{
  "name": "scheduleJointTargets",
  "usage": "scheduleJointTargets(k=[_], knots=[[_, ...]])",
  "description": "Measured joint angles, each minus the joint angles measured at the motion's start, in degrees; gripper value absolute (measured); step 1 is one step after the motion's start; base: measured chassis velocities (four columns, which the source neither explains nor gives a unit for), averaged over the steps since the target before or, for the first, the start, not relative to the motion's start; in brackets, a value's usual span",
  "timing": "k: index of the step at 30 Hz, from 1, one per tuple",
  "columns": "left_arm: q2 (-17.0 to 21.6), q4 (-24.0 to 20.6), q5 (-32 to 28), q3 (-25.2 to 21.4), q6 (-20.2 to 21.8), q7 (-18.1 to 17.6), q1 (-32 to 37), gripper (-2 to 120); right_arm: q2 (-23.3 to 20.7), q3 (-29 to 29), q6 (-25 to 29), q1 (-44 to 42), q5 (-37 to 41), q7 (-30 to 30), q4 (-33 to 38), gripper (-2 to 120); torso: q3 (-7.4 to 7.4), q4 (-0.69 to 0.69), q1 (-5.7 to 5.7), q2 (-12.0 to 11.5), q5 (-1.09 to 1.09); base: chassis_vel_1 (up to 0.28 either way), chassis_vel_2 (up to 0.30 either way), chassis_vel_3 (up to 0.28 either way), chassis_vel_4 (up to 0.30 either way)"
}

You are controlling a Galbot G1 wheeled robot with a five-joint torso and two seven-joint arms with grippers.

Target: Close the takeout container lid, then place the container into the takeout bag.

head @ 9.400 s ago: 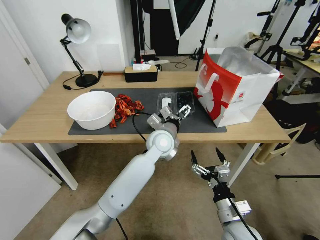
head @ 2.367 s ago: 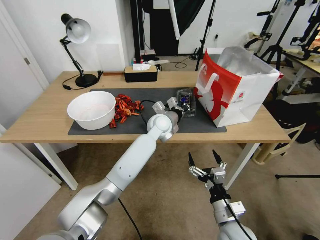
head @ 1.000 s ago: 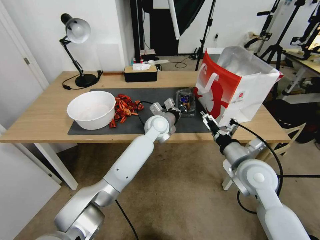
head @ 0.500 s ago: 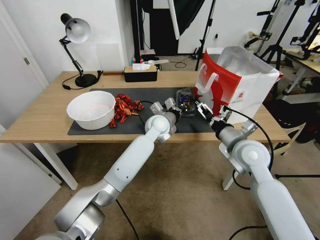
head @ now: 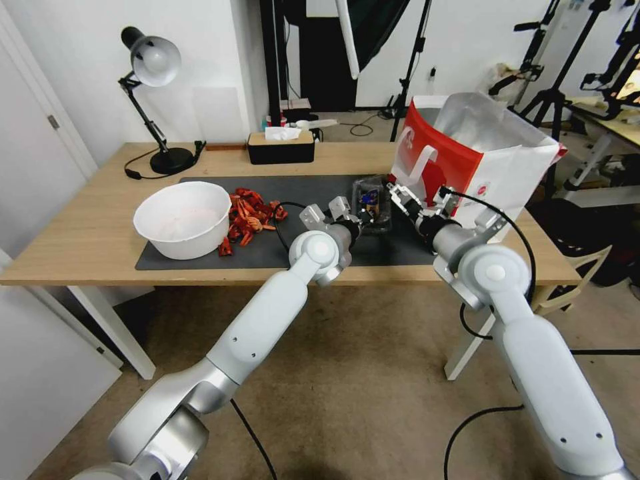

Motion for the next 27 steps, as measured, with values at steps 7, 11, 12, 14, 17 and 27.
scheduleJointTargets(k=[7, 11, 12, 14, 17, 27], knots=[[0.1, 0.0, 0.0, 0.0, 0.0, 0.0, 0.0, 0, -0.3, -0.5, -0.3, 1.6, -0.1, 0.4, -1.0, 100, 0.00, 0.00, 0.00, 0.0, 0.00, 0.000, 0.000, 0.000, 0.000], [0.2, -0.1, 0.0, 0.0, 0.0, 0.0, 0.1, 0, -0.6, -1.5, -1.2, 4.8, -0.2, 1.4, -3.2, 100, 0.00, 0.00, 0.00, 0.0, 0.00, 0.000, 0.000, 0.000, 0.000], [0.2, -0.1, 0.0, 0.0, 0.0, 0.0, 0.1, 0, -0.6, -1.5, -1.2, 4.8, -0.2, 1.4, -3.2, 100, 0.00, 0.00, 0.00, 0.0, 0.00, 0.000, 0.000, 0.000, 0.000], [0.2, -0.1, 0.0, 0.0, 0.0, 0.0, 0.1, 0, -0.6, -2.1, -1.8, 6.3, -0.2, 1.9, -4.5, 100, 0.00, 0.00, 0.00, 0.0, 0.00, 0.000, 0.000, 0.000, 0.000], [0.1, 0.0, 0.1, 0.1, 0.0, 0.0, 0.1, 0, -0.7, -3.2, -2.7, 9.5, -0.3, 2.5, -7.5, 100, 0.00, 0.00, 0.00, 0.0, 0.01, 0.000, 0.000, 0.000, 0.000], [0.3, 0.4, 0.1, 0.2, 0.0, 0.2, 0.0, 0, 0.2, -6.6, -5.9, 16.1, -1.9, 5.0, -14.7, 100, 0.00, 0.01, 0.01, 0.0, 0.01, 0.000, 0.000, 0.000, 0.000]])
